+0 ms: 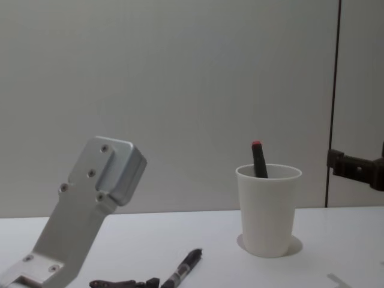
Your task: Place the pen into the pen holder.
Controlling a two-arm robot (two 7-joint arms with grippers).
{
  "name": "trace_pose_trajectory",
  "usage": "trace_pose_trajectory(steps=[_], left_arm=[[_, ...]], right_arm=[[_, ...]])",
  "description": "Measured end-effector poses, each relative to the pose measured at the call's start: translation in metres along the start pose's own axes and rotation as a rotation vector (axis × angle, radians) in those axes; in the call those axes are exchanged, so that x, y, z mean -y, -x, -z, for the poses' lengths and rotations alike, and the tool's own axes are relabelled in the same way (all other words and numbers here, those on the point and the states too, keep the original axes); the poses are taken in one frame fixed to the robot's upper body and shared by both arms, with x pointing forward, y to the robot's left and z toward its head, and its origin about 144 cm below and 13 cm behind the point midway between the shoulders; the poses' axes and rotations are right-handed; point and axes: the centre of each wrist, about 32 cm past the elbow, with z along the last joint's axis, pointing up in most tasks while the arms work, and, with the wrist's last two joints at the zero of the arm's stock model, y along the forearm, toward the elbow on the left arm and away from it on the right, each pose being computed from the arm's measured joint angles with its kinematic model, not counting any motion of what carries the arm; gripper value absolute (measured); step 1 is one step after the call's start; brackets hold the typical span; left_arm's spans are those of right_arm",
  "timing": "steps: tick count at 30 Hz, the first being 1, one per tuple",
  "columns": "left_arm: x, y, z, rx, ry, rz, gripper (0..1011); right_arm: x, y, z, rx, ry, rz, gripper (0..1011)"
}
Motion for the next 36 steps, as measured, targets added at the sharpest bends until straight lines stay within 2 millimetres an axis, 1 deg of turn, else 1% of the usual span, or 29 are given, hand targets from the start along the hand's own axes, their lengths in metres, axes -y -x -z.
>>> trace_pose_trajectory(steps=[3,31,36], left_arm=[[0.0000,0.0000,0.0000,0.000,0.000,0.000,116],[0.0001,0.0000,0.0000,0.000,0.001,0.000,116],[0.0031,-0.0001,0.0005,-0.008,0.013,0.000,116]], right_arm=[[0.0000,0.0000,0.0000,0.000,0.000,0.000,1001],[0.0000,0.0000,0.0000,0.000,0.000,0.000,1001],[0.0000,0.0000,0.0000,0.000,0.000,0.000,1002]])
